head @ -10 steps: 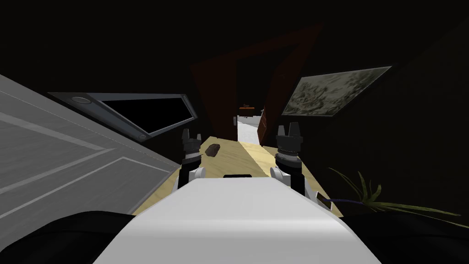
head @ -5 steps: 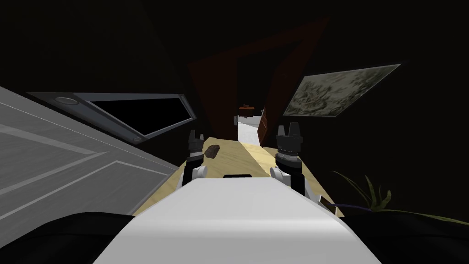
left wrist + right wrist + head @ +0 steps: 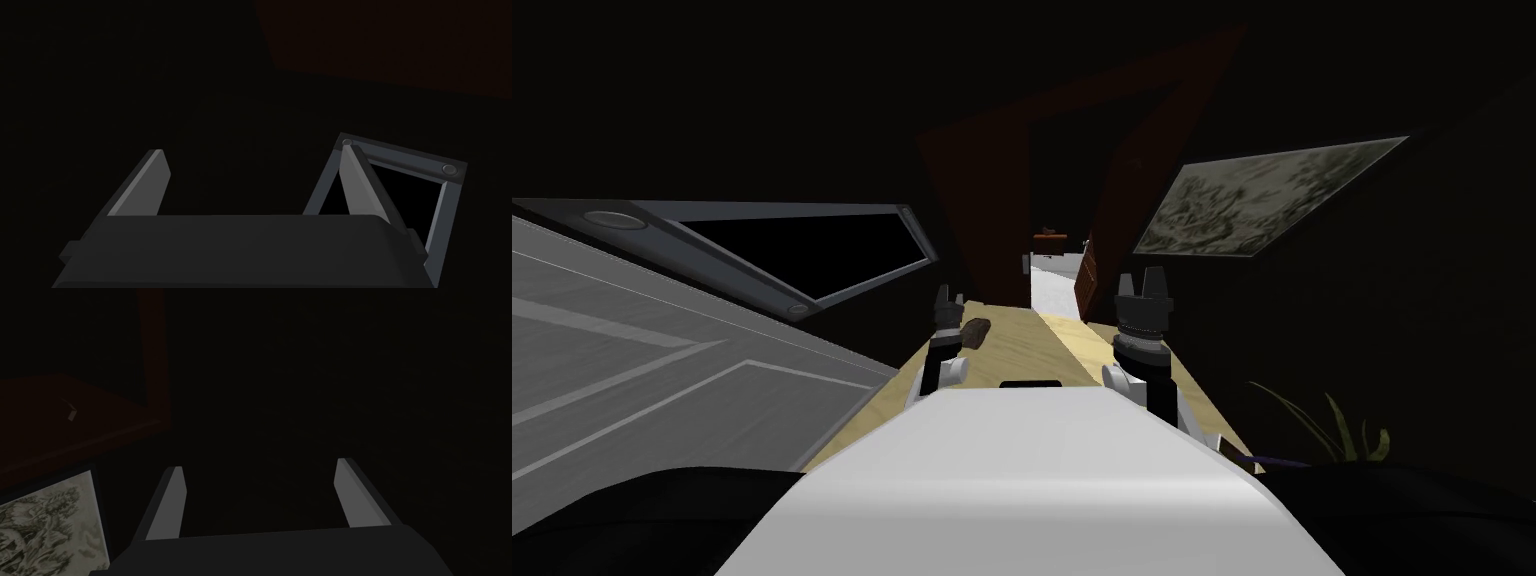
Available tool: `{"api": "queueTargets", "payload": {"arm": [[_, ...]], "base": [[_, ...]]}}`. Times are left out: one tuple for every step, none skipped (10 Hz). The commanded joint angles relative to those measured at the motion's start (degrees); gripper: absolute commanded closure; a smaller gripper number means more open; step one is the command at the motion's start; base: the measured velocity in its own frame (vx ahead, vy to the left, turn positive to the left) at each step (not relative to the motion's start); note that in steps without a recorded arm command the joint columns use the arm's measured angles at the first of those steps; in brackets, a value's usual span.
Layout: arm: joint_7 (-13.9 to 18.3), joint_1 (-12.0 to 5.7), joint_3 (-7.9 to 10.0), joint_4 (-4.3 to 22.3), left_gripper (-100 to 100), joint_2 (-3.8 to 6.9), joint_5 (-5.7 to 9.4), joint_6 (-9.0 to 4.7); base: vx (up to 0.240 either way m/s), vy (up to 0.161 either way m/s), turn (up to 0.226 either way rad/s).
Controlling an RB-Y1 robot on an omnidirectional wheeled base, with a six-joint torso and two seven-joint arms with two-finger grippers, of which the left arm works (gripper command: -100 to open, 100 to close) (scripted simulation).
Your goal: Push the door open
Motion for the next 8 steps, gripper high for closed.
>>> {"api": "queueTargets", "payload": {"arm": [[-0.17,-0.92,-0.38,2.15,-100,0.24,-0.08,-0.46],[-0.19,-1.71,-0.42,3.48,-100,0.51,-0.04,-0.54],[-0.21,-2.50,-0.46,4.81,-100,0.78,0.00,-0.63],[-0.23,-3.39,-0.51,6.33,-100,1.02,0.04,-0.72],[-0.25,-4.31,-0.55,7.80,-100,1.26,0.08,-0.82],[-0.27,-5.23,-0.60,9.43,-100,1.49,0.13,-0.91],[-0.29,-6.15,-0.64,10.98,-100,1.73,0.17,-1.01],[-0.31,-7.09,-0.69,12.56,-100,1.95,0.21,-1.11]], "base": [[0.094,-0.007,-0.008],[0.100,0.007,-0.010],[0.093,0.005,-0.012],[0.104,0.007,-0.013],[0.109,0.007,-0.014],[0.095,0.001,-0.012],[0.086,0.004,-0.010],[0.094,0.011,-0.012]]}}
